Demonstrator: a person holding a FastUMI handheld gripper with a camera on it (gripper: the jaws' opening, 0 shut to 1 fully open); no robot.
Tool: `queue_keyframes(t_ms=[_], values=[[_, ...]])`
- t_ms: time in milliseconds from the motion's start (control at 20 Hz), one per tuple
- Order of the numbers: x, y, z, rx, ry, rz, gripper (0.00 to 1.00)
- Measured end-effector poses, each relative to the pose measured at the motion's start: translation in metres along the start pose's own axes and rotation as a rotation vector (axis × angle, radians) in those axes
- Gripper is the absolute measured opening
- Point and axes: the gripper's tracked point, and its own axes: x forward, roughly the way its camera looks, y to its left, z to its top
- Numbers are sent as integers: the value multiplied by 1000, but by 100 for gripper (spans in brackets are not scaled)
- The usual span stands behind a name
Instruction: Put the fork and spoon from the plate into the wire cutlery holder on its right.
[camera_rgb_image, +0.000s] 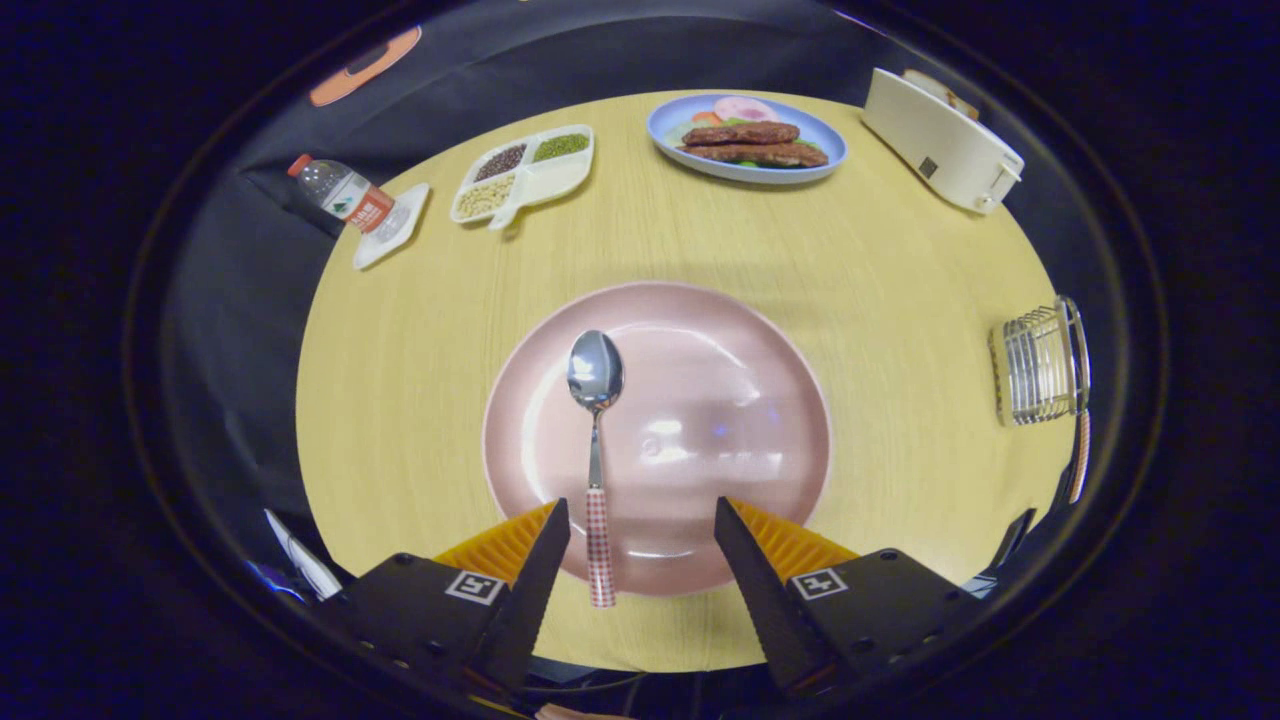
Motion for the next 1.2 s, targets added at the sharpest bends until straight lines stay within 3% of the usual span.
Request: queue_keyframes(t_ms=[200, 350, 400, 550, 600, 650, 750, 850, 1200], values=[[21, 14, -5, -30, 4, -25, 76], [27, 19, -12, -54, 7, -48, 54], [28, 17, -12, -63, 8, -68, 55], [32, 13, -19, -42, 33, -120, 24], [31, 14, -20, -36, 31, -112, 24], [27, 13, -24, -42, 33, -104, 9], [26, 10, -25, -51, 36, -89, 9], [15, 7, -27, -56, 40, -68, 2], [-49, -35, -22, -99, -43, 36, 2]])
